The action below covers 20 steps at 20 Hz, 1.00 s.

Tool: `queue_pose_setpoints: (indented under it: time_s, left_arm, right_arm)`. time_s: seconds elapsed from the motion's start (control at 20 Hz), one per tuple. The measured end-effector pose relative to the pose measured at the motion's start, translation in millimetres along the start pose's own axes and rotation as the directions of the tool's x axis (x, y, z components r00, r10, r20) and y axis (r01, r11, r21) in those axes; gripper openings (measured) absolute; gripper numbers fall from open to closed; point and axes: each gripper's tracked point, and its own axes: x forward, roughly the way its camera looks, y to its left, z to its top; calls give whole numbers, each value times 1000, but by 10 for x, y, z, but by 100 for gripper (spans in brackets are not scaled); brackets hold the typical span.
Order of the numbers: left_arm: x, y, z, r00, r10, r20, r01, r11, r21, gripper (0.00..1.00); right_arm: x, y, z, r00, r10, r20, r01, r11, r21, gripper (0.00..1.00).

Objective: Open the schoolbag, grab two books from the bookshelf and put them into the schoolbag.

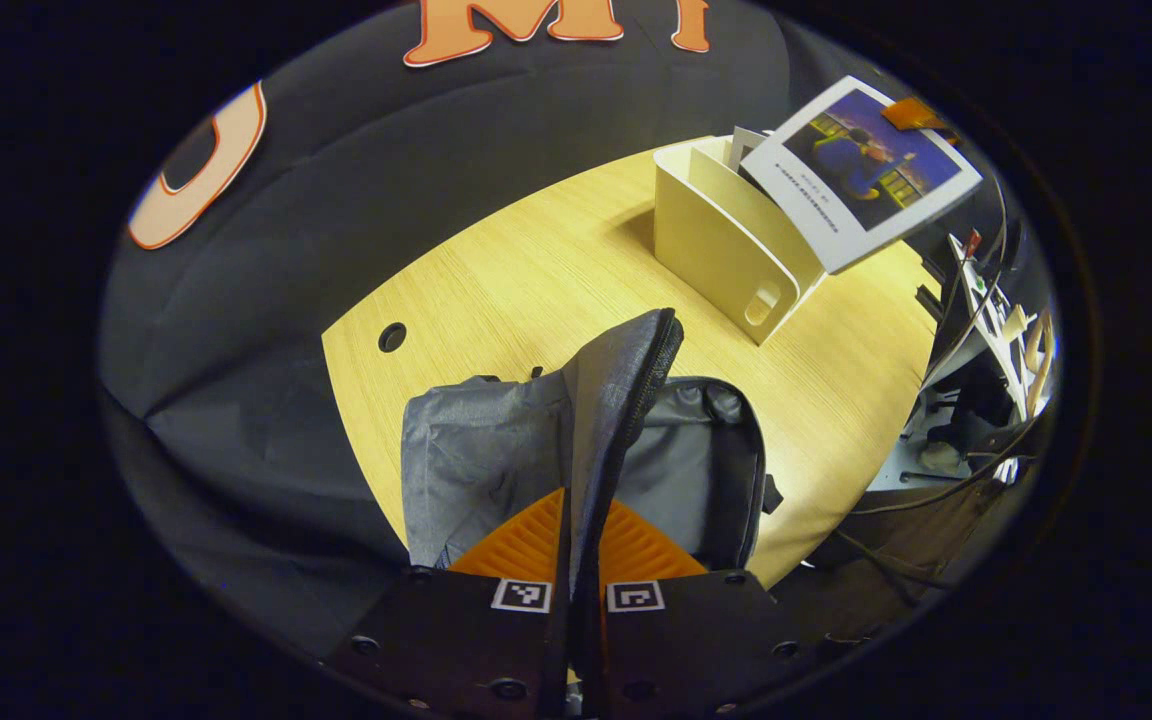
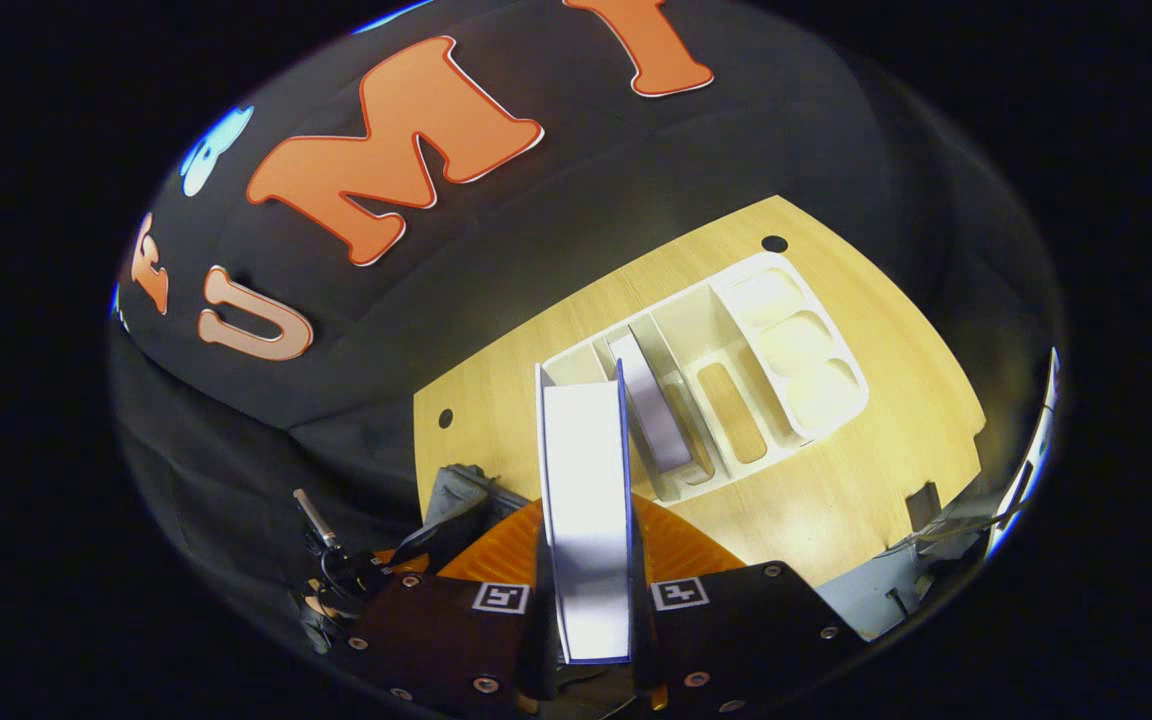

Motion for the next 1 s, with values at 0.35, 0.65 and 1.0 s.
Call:
queue_pose_setpoints:
  time_s: [0.35, 0.65, 1.0]
  left_arm:
    - [-42, 40, -4, 1000, 7, 23, -7, 1000, -5, 6]
    - [-112, 56, -19, 998, 21, 56, -18, 998, -56, 6]
    - [-256, 199, 55, 993, 40, 110, -26, 992, -125, 6]
  right_arm:
    - [116, 288, -819, 985, 160, -65, -160, 987, 16, 30]
    - [558, 675, -1352, 953, 289, -93, -283, 957, 70, 30]
    - [1162, 1086, -1840, 914, 381, -138, -367, 923, 113, 29]
